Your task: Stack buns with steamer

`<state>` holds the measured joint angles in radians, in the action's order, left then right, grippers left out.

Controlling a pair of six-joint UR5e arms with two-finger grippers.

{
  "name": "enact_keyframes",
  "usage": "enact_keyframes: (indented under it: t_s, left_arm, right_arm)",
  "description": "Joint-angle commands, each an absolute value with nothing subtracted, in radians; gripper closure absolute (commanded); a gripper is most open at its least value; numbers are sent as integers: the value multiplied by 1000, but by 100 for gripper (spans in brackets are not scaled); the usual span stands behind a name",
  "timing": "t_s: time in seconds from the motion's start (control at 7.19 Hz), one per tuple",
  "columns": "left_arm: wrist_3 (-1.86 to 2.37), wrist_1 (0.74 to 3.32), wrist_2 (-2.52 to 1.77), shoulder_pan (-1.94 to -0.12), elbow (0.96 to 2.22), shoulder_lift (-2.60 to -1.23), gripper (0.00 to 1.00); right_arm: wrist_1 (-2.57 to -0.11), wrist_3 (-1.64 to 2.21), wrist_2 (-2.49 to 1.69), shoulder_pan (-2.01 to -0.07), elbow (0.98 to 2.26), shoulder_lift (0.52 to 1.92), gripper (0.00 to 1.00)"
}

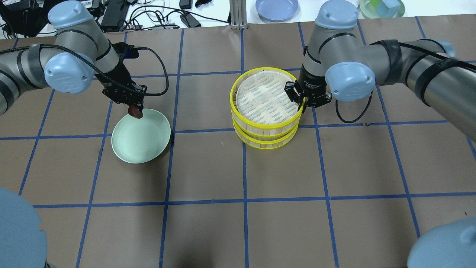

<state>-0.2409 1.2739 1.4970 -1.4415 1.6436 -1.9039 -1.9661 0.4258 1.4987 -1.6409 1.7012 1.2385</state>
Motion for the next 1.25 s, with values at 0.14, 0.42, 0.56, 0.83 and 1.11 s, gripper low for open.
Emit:
enact_keyframes:
  t_s: [0.14, 0.42, 0.56, 0.83, 1.11]
  left_arm:
    - [50, 1273, 1416, -1567, 1612, -1861, 100]
    - [165, 1266, 1315, -1581, 1612, -1841, 100]
    - [223, 1266, 1265, -1582, 1612, -1824, 100]
    - [380, 1226, 1143, -1595, 1614, -1833, 100]
    - [506, 1177, 1097, -1640, 1615, -1858, 100]
  right_arm:
    - [-1965, 426, 1499, -1641, 1701, 1238, 75]
    - [-1962, 428, 1499, -1640, 1701, 1238, 20]
    - [-1956, 428, 1500, -1641, 1701, 1238, 19]
    - [-1965, 420, 1505, -1638, 1689, 1253, 0]
    - [-1953, 381, 1519, -1612, 1668, 1326, 0]
